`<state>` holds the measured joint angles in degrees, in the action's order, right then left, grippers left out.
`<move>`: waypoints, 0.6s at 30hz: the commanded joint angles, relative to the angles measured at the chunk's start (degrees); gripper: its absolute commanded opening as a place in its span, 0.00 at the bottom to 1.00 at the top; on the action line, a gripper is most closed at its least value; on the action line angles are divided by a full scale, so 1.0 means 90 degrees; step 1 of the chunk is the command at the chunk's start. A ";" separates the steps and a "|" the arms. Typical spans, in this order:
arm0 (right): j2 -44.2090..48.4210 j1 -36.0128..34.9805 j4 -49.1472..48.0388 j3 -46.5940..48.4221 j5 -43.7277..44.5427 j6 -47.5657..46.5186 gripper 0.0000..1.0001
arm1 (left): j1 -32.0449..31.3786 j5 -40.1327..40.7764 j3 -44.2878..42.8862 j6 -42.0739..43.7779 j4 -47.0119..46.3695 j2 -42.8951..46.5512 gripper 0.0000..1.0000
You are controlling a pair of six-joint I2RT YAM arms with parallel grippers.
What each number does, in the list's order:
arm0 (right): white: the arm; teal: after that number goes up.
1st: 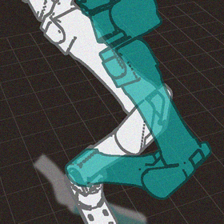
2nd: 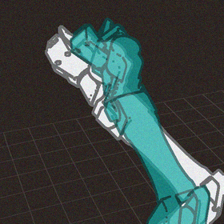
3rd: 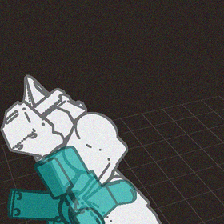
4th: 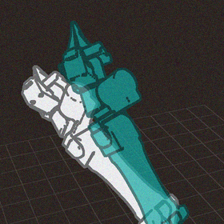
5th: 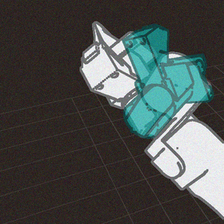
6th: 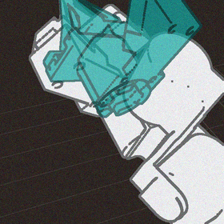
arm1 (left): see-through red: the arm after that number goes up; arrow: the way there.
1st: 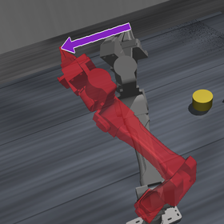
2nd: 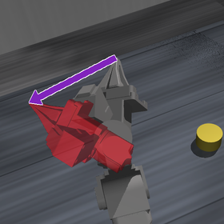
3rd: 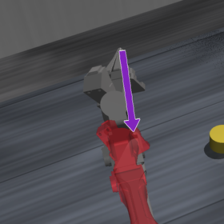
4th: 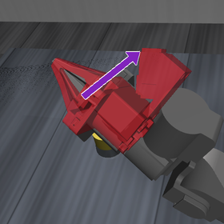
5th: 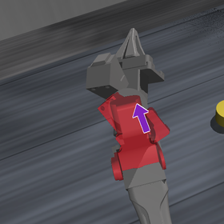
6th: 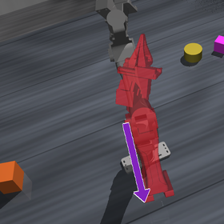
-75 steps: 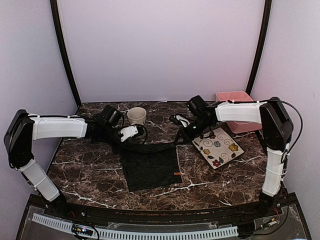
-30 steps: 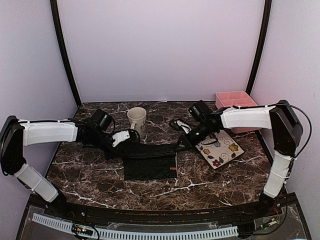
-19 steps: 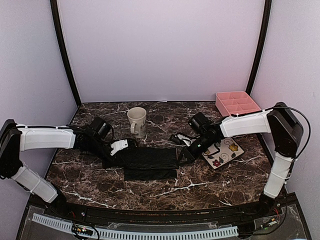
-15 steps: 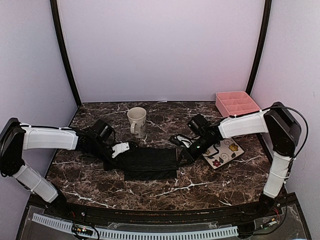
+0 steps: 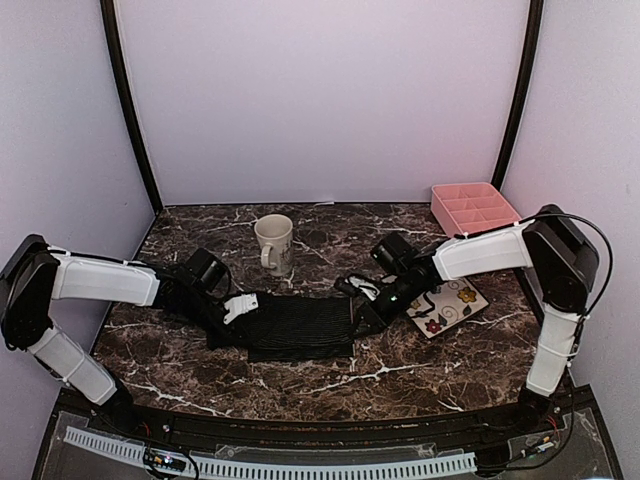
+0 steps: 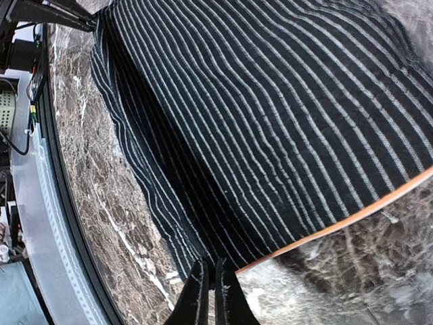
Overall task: Roll the underwear
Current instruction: Fold the underwear at the center of the board.
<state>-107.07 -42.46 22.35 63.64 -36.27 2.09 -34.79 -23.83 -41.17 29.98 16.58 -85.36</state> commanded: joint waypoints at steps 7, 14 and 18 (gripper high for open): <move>0.0400 -0.0195 0.0554 -0.0229 -0.0351 -0.0435 0.27 | -0.0258 -0.0123 0.0218 0.0173 0.0496 0.0987 0.29; 0.0532 -0.0217 0.0729 -0.0240 -0.0839 -0.0305 0.36 | -0.0295 0.0212 0.0068 -0.0061 0.0304 0.1328 0.30; 0.0584 -0.0087 0.0052 -0.0144 -0.0786 0.0394 0.30 | -0.0341 0.0340 -0.0095 -0.0253 -0.0018 0.0942 0.27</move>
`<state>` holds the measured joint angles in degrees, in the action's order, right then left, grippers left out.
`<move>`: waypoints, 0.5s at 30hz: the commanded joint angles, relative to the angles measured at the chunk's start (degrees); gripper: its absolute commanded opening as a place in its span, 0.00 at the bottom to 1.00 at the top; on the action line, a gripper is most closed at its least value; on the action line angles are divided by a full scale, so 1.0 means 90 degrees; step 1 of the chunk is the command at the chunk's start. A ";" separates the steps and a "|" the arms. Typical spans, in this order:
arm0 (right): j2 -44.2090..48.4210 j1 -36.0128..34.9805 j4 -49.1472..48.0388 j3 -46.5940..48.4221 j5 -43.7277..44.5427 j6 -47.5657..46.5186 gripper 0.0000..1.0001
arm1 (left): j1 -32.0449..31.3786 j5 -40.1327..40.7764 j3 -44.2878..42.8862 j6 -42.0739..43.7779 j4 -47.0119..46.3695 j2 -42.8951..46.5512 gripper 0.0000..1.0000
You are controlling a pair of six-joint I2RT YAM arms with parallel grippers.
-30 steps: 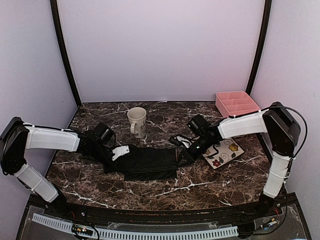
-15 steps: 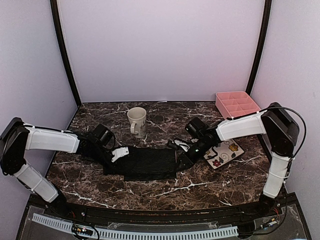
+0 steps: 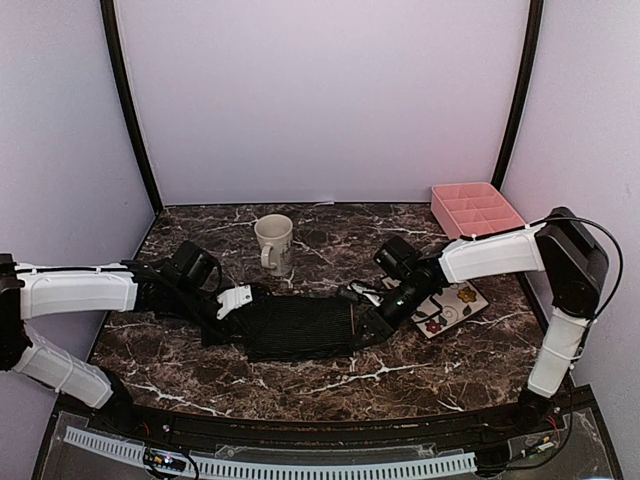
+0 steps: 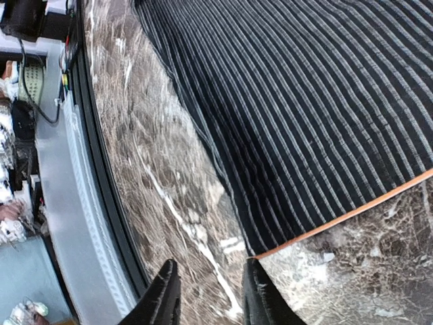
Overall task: Roll the underwear
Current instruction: Fold the underwear at the center of the board, then smooth out the underwear at the center of the board.
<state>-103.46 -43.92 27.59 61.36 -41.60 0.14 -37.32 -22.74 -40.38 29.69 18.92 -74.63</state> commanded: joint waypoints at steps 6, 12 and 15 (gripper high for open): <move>-0.0316 0.0131 -0.0873 0.0471 0.0225 0.1152 0.16 | -0.0214 0.0501 -0.0265 -0.0171 -0.0624 -0.0872 0.24; -0.0862 -0.0212 -0.0389 0.0477 0.0574 0.0680 0.11 | -0.0411 0.0665 -0.0270 0.0026 -0.0422 -0.1319 0.21; -0.0844 -0.0357 -0.0351 0.0244 0.0703 0.0587 0.11 | -0.0470 0.0729 -0.0048 0.0040 -0.0361 -0.1294 0.20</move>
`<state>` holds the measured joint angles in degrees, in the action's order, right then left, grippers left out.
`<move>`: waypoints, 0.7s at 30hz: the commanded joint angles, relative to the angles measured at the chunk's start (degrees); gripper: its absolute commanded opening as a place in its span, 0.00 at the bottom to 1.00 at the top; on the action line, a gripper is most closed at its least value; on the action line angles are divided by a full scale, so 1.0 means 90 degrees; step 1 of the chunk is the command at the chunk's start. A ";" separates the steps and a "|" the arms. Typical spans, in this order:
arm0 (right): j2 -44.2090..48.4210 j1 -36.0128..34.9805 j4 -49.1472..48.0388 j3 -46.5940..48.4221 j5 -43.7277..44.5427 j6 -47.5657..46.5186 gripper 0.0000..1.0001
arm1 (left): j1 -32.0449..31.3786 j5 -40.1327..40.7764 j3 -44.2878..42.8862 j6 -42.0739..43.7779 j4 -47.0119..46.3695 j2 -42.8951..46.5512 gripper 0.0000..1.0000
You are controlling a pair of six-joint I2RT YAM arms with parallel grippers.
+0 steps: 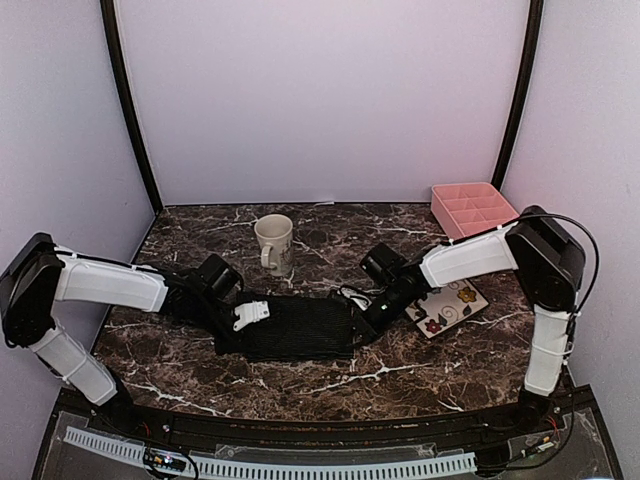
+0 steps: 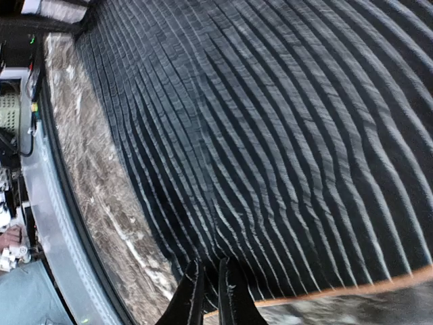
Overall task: Roll the underwear
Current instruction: Smooth out the underwear at the center of the board.
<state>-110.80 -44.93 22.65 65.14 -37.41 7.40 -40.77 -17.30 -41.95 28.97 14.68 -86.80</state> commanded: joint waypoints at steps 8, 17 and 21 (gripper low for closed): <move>0.0319 -0.0273 0.0381 -0.0492 0.0859 -0.0357 0.27 | -0.0099 0.0371 0.0578 0.0048 0.0034 0.0656 0.23; 0.2073 -0.0014 -0.0763 -0.0109 0.1520 0.0192 0.46 | -0.0090 0.1740 0.0238 -0.1421 -0.1195 0.2388 0.47; 0.3310 0.0060 -0.2932 -0.0881 0.2252 0.0726 0.75 | -0.0093 0.2498 0.0229 -0.2739 -0.2387 0.2773 0.97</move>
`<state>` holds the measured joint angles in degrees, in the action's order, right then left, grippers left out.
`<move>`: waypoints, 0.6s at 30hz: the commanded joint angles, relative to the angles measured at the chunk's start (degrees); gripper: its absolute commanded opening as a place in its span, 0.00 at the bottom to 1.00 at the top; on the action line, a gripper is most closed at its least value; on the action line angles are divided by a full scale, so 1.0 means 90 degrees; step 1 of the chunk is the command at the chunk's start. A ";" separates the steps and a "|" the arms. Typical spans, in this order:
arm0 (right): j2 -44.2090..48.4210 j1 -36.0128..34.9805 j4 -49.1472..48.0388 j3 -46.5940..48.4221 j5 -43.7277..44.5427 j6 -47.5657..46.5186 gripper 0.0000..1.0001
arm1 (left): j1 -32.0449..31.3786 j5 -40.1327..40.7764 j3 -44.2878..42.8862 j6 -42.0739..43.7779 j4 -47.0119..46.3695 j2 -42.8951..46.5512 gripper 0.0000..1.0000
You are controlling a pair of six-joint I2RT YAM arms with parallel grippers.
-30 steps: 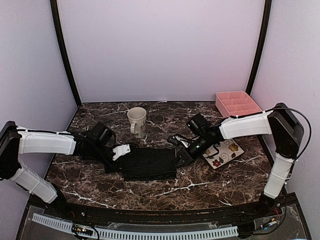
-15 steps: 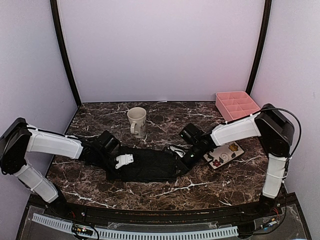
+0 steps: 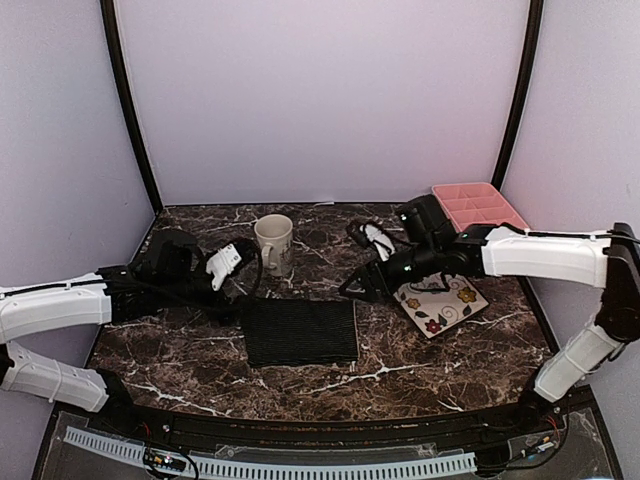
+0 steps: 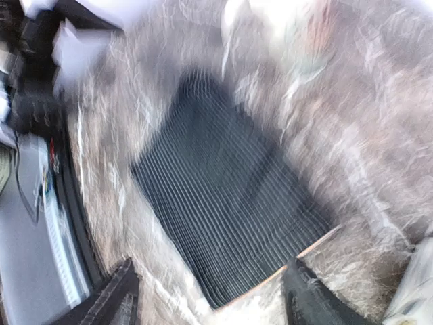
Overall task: Roll the underwear
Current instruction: Smooth out the underwear at the center of the board.
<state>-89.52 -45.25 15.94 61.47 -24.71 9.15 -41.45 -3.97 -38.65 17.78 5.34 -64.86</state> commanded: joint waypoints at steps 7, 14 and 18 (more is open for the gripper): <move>0.0564 0.0422 -0.3256 -0.0479 0.0161 0.1995 1.00 | 0.0021 0.0324 0.0050 -0.4157 -0.2754 -0.0030 0.99; -0.1109 0.0370 -0.3974 -0.0272 -0.1063 0.3545 1.00 | 0.0269 -0.0628 0.0323 -0.5915 -0.3611 -0.1023 0.92; -0.1583 0.0327 -0.4638 -0.0394 -0.1254 0.4075 0.99 | 0.0287 -0.0792 0.0689 -0.6490 -0.4305 -0.1428 0.92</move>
<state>-102.24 -41.67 -16.29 58.52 -31.51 38.06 -39.31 -7.11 -35.66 -30.76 -25.43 -75.57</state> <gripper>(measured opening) 0.995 0.921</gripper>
